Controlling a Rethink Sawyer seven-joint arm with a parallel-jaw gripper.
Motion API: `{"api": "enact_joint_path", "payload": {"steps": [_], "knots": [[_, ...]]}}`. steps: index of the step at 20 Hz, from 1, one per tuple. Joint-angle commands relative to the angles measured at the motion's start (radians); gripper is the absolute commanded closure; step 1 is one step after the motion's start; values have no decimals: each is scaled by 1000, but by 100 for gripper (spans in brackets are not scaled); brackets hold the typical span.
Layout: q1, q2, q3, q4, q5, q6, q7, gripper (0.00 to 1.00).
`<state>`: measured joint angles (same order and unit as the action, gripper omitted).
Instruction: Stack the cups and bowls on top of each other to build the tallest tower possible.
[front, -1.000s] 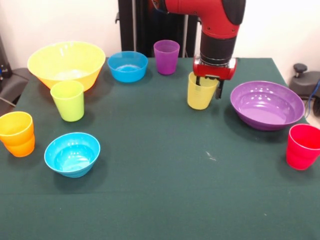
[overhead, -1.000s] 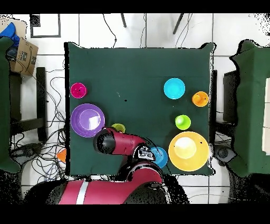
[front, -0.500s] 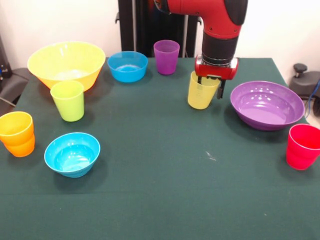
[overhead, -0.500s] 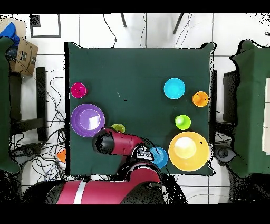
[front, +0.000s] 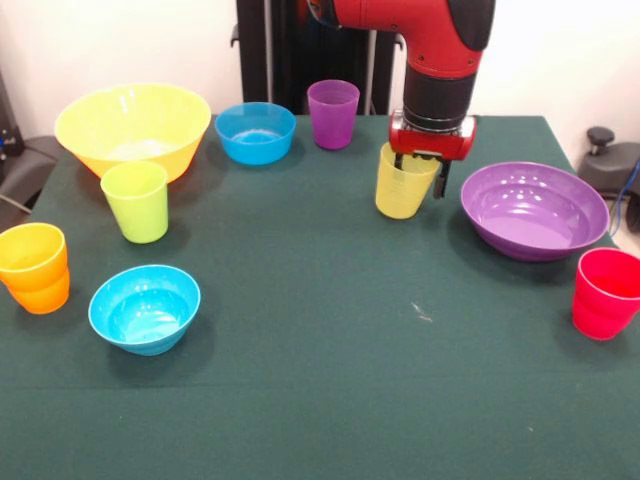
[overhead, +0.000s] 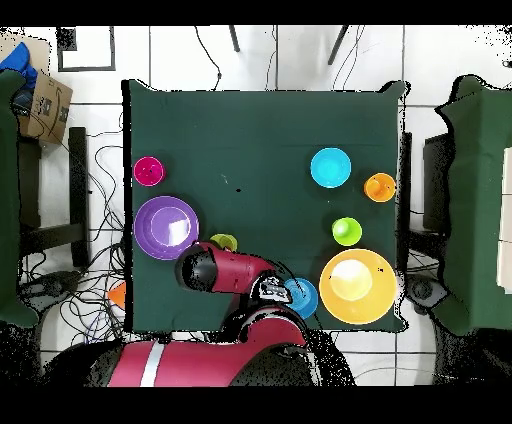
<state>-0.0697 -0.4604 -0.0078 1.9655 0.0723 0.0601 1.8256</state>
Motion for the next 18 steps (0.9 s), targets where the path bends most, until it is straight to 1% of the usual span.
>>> {"api": "enact_joint_path", "payload": {"steps": [1,5,9,11,14,18], "knots": [[-20,7,50,-89,-48,-14,84,100],[-14,7,40,-87,-45,-19,91,100],[9,6,24,-101,-38,19,85,100],[11,5,27,-99,-30,32,90,100],[10,5,30,-100,-27,26,93,100],[11,0,26,-126,-21,43,87,100]]}}
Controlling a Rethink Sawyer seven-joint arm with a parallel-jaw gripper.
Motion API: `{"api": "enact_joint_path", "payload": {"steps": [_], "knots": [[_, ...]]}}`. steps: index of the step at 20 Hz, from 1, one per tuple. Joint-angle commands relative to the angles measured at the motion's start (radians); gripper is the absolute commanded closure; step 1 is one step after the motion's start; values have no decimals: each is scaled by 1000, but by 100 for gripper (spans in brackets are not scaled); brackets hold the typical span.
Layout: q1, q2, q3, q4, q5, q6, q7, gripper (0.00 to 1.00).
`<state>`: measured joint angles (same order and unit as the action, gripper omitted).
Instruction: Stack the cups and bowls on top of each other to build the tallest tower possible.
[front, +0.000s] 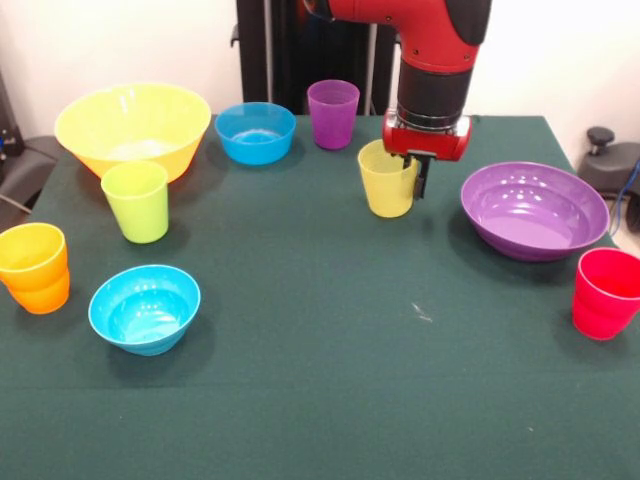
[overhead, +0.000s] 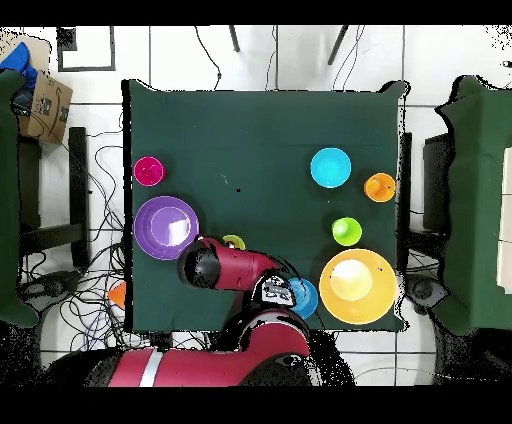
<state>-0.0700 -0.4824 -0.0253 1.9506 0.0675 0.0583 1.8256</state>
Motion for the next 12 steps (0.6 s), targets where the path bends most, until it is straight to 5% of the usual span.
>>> {"api": "enact_joint_path", "payload": {"steps": [1,12], "knots": [[13,23,40,-121,-13,48,86,100],[19,105,12,-261,-14,39,59,100]]}}
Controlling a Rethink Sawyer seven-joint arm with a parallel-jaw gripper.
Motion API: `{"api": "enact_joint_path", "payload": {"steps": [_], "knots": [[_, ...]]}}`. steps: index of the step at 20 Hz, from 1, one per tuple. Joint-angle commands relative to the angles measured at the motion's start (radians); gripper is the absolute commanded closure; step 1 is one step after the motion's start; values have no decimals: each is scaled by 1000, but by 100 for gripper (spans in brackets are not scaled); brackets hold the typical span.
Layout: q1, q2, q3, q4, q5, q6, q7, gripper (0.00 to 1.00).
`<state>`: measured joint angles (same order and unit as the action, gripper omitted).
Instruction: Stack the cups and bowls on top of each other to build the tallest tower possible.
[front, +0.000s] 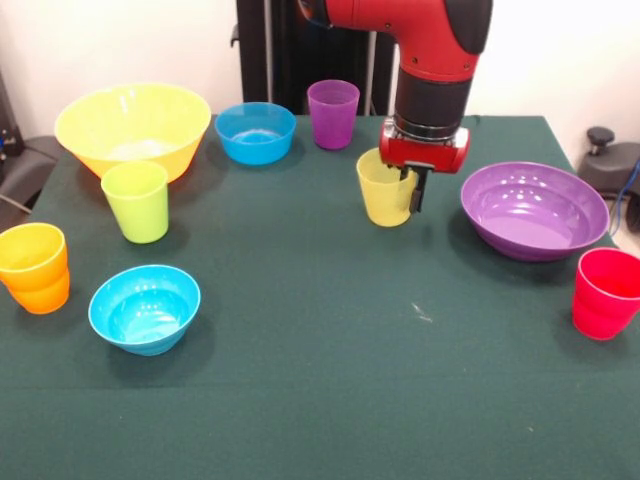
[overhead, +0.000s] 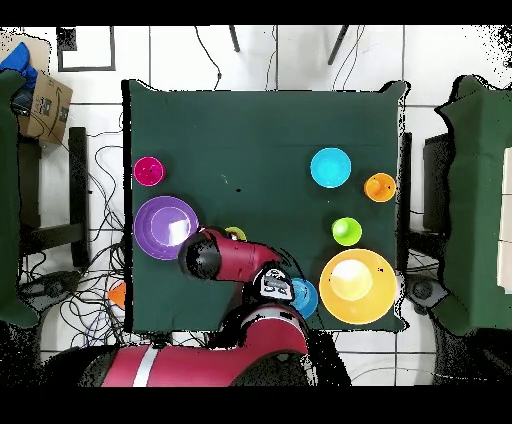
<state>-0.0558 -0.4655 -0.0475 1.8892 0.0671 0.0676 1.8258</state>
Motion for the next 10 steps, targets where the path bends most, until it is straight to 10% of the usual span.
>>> {"api": "enact_joint_path", "payload": {"steps": [1,10], "knots": [[5,88,31,-209,-12,41,57,100],[0,130,26,-302,-19,80,54,100]]}}
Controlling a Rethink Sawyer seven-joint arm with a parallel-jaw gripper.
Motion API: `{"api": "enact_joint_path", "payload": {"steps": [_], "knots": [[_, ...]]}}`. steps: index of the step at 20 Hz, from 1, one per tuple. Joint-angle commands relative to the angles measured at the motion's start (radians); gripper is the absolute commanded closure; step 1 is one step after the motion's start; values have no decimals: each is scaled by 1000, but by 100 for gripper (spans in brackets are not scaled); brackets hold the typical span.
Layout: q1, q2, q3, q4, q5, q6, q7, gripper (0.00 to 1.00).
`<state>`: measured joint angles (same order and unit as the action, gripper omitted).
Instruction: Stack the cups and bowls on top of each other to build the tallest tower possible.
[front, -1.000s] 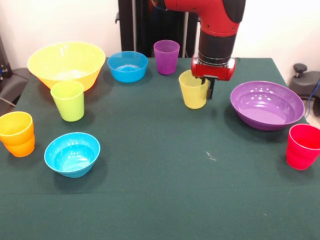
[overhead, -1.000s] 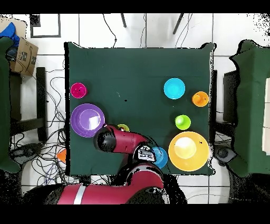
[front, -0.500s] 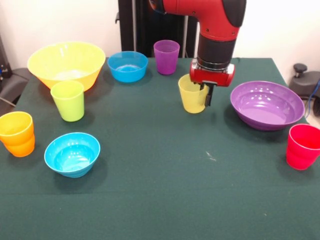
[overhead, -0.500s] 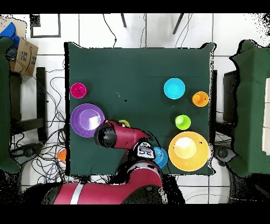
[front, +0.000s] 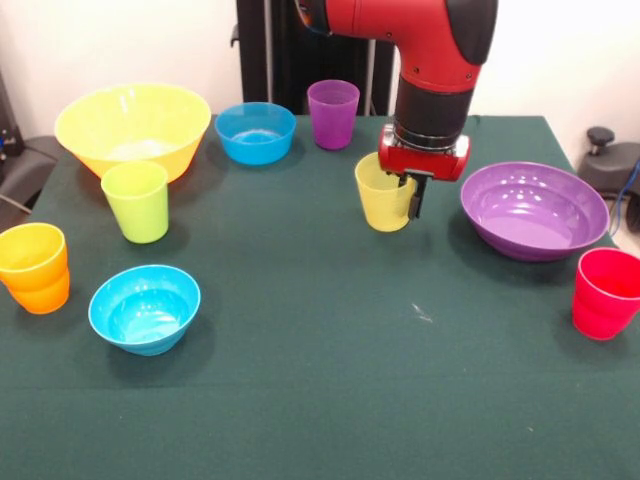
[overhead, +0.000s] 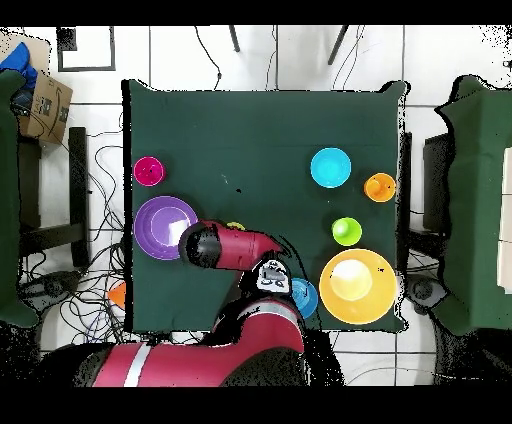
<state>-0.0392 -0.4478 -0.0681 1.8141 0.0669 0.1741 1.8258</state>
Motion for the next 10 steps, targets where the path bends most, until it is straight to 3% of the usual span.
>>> {"api": "enact_joint_path", "payload": {"steps": [1,10], "knots": [[-25,122,53,-239,-23,-25,47,100],[-72,164,90,-293,-65,-27,22,100]]}}
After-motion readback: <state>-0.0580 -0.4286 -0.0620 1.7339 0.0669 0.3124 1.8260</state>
